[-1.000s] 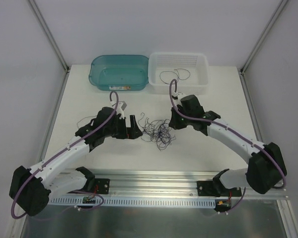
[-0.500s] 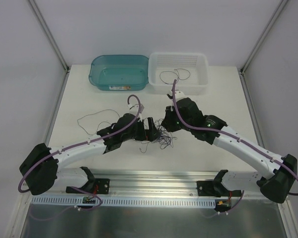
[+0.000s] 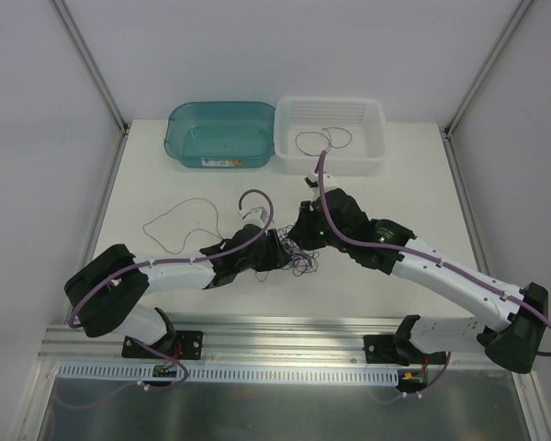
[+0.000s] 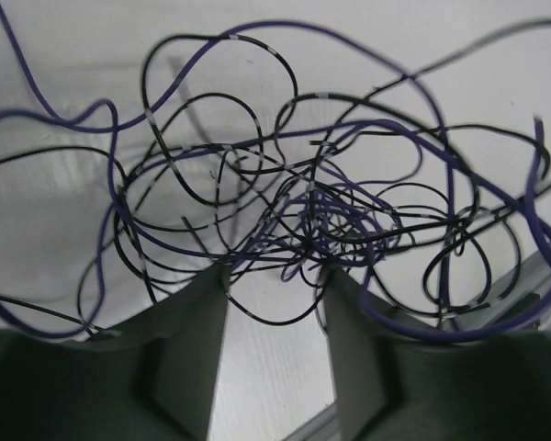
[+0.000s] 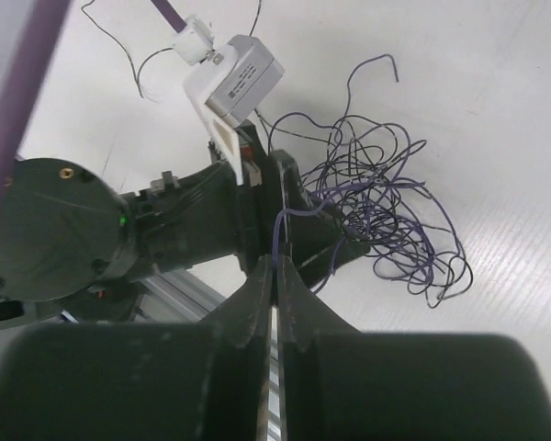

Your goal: Untangle the cables

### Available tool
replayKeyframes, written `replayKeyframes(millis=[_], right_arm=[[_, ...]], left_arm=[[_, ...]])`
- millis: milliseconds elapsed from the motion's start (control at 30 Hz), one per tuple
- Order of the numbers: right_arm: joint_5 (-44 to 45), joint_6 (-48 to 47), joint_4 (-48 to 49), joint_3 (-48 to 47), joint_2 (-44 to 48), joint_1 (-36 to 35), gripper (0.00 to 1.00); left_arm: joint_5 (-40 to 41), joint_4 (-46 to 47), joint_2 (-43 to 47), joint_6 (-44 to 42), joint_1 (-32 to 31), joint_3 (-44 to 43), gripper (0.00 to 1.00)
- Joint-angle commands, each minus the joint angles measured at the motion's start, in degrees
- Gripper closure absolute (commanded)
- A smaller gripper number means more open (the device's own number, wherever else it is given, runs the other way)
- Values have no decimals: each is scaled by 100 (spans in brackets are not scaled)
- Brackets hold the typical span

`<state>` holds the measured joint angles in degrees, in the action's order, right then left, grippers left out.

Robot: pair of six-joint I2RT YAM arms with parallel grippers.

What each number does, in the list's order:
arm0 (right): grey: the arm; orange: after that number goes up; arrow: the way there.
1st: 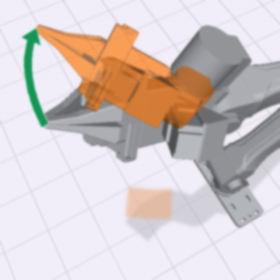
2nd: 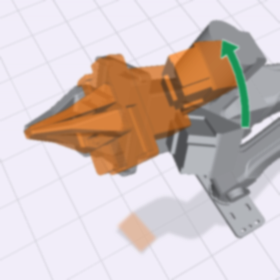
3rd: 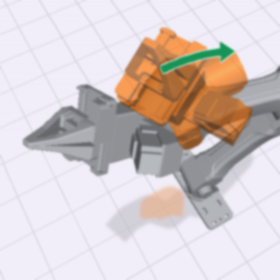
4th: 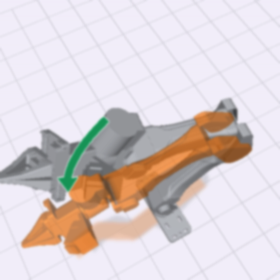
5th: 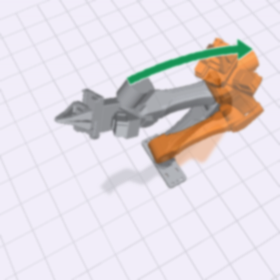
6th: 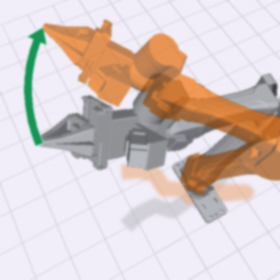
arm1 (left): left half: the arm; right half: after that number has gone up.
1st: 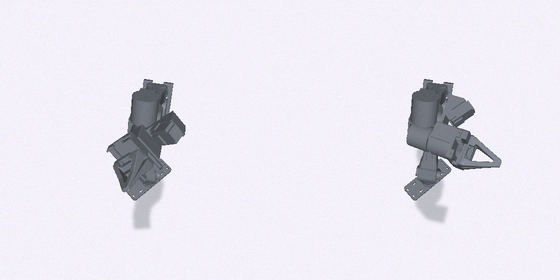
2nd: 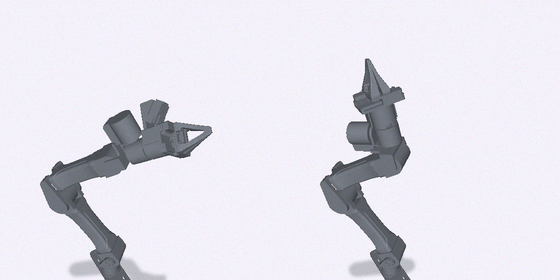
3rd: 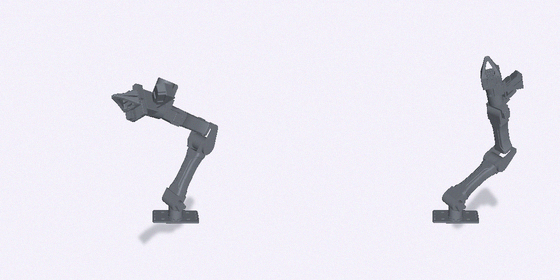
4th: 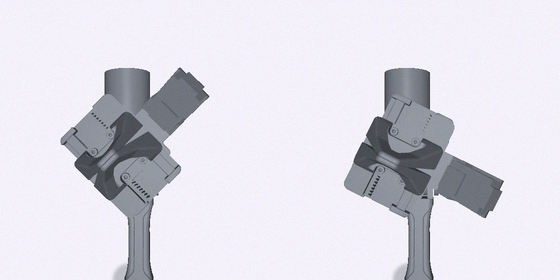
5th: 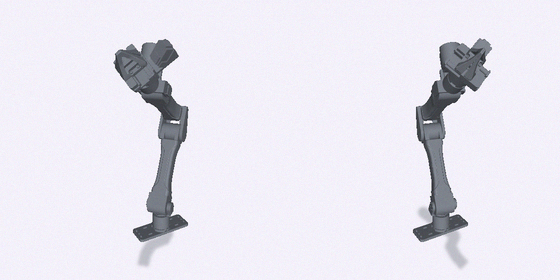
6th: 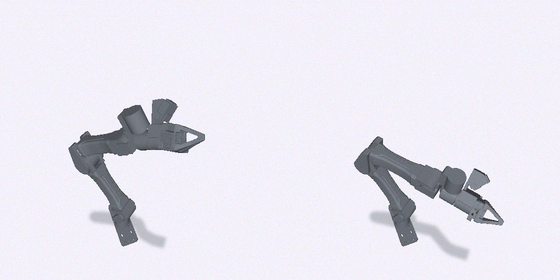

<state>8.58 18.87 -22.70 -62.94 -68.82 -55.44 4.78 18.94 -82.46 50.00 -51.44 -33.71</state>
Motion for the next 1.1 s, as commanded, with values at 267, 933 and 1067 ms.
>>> replayKeyframes(millis=[267,933,1067], right_arm=[[845,-50,-1111,-674,1247,-107,99],[4108,-710,-3883,-1872,3269,16,99],[3862,-613,-3602,-1266,3174,16,99]], left_arm=[[1342,-601,-69,564,248,110,100],[780,-1472,581,89,2550,489,100],[473,-1542,748,-121,2613,410,97]])
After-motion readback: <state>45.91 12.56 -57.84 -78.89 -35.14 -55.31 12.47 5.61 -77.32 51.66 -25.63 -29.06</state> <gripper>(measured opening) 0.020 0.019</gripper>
